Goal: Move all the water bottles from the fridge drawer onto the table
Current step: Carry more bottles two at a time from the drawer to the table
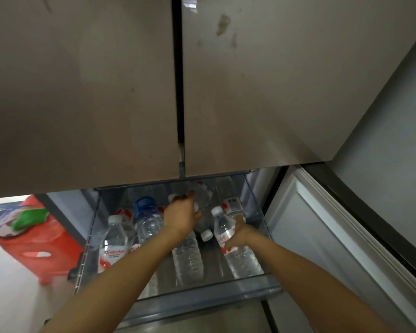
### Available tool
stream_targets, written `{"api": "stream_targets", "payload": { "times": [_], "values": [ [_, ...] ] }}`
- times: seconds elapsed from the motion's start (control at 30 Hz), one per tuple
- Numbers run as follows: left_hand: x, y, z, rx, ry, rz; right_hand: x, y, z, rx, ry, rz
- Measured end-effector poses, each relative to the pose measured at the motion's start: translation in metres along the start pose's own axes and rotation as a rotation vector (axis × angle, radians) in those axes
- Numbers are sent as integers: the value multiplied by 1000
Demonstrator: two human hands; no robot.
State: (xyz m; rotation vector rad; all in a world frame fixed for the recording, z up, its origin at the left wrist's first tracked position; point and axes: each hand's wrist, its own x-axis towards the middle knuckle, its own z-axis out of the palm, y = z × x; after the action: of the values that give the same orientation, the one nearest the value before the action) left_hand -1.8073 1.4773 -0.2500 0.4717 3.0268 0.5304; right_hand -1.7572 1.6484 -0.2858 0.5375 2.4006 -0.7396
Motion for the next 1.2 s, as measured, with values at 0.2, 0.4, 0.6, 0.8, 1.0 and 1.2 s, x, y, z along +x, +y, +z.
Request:
{"api": "stream_targets", "payload": {
  "times": [0.2,0.4,0.6,0.8,1.0,1.2],
  "values": [
    [-15,2,-16,-63,22,82,-11,19,-20,86,17,-152],
    [-27,13,-45,-51,116,220,-68,9,-33,144,183,-268],
    [-41,26,-71,-109,166,308,-107,15,-58,281,332,-363],
    [-61,28,-81,-86,9,321,-132,11,-67,351,471,-412],
    [-75,23,-98,-26,-10,405,-155,9,-61,423,551,-462],
    [-89,29,-129,98,160,482,-181,5,-54,413,580,-524]
  ]
}}
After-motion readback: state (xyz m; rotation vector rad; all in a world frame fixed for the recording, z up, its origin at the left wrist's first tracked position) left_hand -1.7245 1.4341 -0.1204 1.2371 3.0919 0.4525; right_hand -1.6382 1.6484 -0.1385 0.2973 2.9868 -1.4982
